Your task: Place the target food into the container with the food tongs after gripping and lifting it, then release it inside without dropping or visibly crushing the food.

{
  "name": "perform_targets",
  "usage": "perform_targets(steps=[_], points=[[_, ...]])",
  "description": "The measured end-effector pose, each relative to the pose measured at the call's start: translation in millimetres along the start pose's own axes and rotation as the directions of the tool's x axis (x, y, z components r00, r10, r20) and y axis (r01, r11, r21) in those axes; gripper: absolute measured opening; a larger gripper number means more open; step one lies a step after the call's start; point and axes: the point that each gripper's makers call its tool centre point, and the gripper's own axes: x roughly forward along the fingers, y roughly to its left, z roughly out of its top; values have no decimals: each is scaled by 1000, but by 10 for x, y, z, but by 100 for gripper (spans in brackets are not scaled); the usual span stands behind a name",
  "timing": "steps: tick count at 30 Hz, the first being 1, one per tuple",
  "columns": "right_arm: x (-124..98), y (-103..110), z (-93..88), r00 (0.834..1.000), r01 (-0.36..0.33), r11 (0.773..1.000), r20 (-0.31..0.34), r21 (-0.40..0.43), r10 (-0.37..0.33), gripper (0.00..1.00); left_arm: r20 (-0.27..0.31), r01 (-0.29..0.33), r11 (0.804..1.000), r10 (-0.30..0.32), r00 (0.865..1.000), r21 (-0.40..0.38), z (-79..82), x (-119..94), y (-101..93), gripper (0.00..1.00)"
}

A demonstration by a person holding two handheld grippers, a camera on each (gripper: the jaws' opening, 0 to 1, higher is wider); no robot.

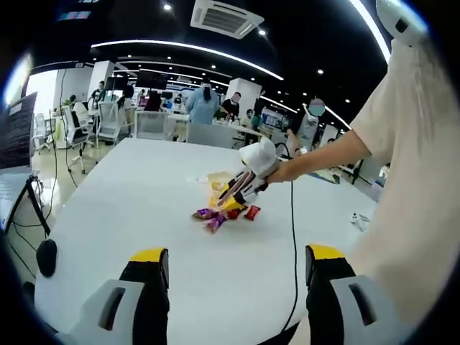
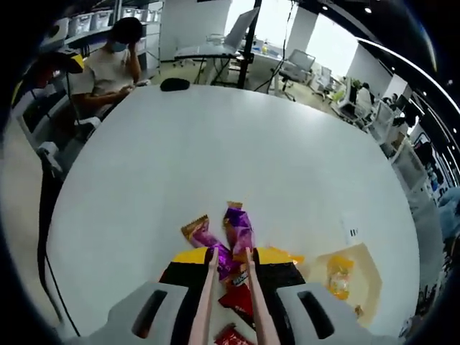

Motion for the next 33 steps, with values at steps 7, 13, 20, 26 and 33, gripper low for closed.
perform_targets(steps=[7, 13, 20, 26, 33], points=[[60, 69, 32, 999, -45, 996, -15, -79, 44, 22, 5, -4, 1000, 4, 1000, -2, 18, 9, 25, 77], [97, 166, 34, 995, -95, 986, -33, -140, 91, 22, 7, -12, 1000, 12, 1000, -11, -1, -7, 34, 77], [153, 273, -27, 988, -144, 950, -99, -276, 120, 23, 8, -18, 1000, 18, 1000, -17, -16, -11, 30, 77], [195, 293, -43, 984, -162, 933, -120, -321, 130, 23, 10, -21, 1000, 21, 1000, -20, -23, -17, 13, 77], [251, 265, -106, 980, -178, 900, -154, -398, 126, 23, 9, -27, 999, 27, 1000, -24, -44, -45, 4, 77]])
